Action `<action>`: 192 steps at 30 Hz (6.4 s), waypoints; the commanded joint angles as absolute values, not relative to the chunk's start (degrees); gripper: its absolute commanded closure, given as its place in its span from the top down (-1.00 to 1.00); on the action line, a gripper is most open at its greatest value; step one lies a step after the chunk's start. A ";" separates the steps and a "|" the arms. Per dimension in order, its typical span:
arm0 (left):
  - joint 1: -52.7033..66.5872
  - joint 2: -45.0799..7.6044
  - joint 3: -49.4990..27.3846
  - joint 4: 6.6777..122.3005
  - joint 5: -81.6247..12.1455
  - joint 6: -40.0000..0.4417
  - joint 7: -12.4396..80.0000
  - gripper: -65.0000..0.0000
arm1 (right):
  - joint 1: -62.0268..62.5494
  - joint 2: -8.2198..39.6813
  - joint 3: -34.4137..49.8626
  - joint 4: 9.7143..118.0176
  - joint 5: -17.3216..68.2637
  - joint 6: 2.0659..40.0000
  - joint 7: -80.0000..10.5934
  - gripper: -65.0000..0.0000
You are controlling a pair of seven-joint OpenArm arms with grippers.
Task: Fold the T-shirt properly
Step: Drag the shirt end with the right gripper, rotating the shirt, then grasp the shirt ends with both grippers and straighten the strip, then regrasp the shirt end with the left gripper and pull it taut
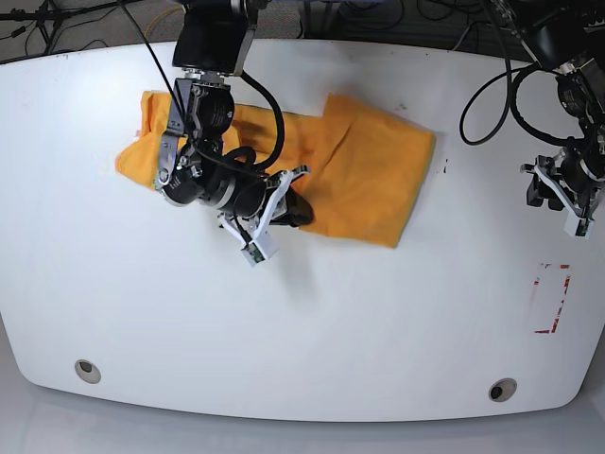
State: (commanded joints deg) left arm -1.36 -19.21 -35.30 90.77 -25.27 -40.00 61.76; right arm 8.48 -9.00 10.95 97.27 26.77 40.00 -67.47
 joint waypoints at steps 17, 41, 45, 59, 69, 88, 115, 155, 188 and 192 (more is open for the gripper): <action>1.19 -19.65 -35.30 91.30 -25.27 -40.00 61.85 -0.22 | 13.58 -9.00 10.95 97.27 26.86 40.00 -68.62 -0.95; 1.27 -19.65 -35.21 91.30 -25.27 -40.00 61.85 -0.22 | 19.74 -3.56 10.95 90.86 26.33 40.00 -69.23 -0.94; 1.27 -19.65 -33.98 91.30 -25.27 -40.00 61.85 -0.22 | 21.05 -0.40 10.95 88.22 26.33 40.00 -67.56 -0.94; -0.22 -19.38 -25.10 91.91 -25.63 -40.00 61.85 -0.22 | 20.88 7.96 11.38 88.84 26.77 40.00 -67.30 0.47; -4.97 -15.78 -15.25 98.51 -25.27 -40.00 61.85 -0.22 | 13.41 11.65 11.56 102.73 26.24 40.00 -67.30 0.88; -18.95 -3.91 5.32 90.68 -25.27 -26.24 53.05 -0.22 | -7.60 11.65 30.29 112.57 26.24 40.00 -64.92 -0.93; -18.51 -5.85 13.23 69.85 -25.54 -20.88 40.57 -0.22 | -14.29 11.91 29.32 94.11 16.31 40.00 -53.58 -0.95; 5.14 -10.59 -13.58 99.74 -25.80 -24.48 52.18 -0.22 | -1.36 14.29 11.03 88.57 2.33 40.00 -50.77 -0.95; -23.25 -9.27 6.29 56.04 -25.36 -26.51 38.02 -0.22 | -3.74 13.32 11.30 93.14 2.51 40.00 -50.77 -0.96; -19.03 -12.70 6.11 57.89 -25.80 -26.51 38.73 -0.22 | -3.65 13.05 11.47 93.14 2.42 40.00 -50.77 -0.96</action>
